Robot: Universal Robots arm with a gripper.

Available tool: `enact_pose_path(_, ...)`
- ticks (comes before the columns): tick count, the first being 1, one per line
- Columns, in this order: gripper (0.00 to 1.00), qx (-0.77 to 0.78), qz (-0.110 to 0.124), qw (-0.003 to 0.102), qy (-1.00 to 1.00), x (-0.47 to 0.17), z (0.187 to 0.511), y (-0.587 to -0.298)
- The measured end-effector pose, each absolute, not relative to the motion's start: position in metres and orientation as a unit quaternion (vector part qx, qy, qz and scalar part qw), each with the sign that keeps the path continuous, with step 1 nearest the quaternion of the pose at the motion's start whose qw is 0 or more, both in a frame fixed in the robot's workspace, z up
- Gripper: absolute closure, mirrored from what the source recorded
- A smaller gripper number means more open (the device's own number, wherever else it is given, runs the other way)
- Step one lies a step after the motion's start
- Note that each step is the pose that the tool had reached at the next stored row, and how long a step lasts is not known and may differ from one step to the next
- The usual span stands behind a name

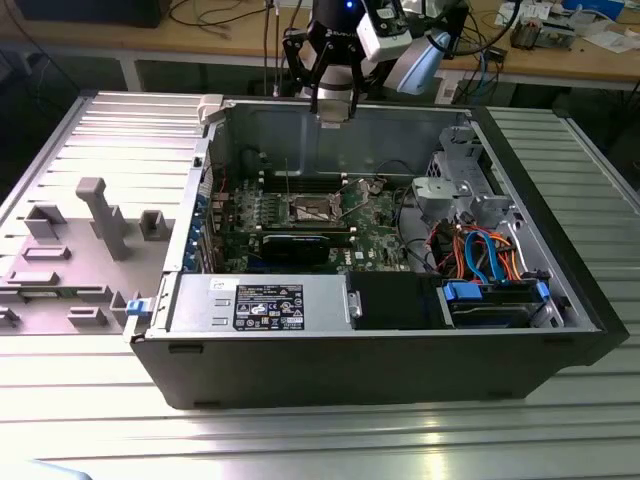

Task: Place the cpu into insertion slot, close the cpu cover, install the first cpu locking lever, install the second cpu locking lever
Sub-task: 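Place the cpu into insertion slot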

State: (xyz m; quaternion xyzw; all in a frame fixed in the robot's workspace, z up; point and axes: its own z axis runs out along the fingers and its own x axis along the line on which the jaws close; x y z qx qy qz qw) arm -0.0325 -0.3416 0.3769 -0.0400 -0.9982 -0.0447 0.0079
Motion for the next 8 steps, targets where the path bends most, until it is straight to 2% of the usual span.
enact_pose_path(8, 0.45, -0.082, -0.045, 0.006, -0.996, -0.0325, 0.3755, -0.3417)
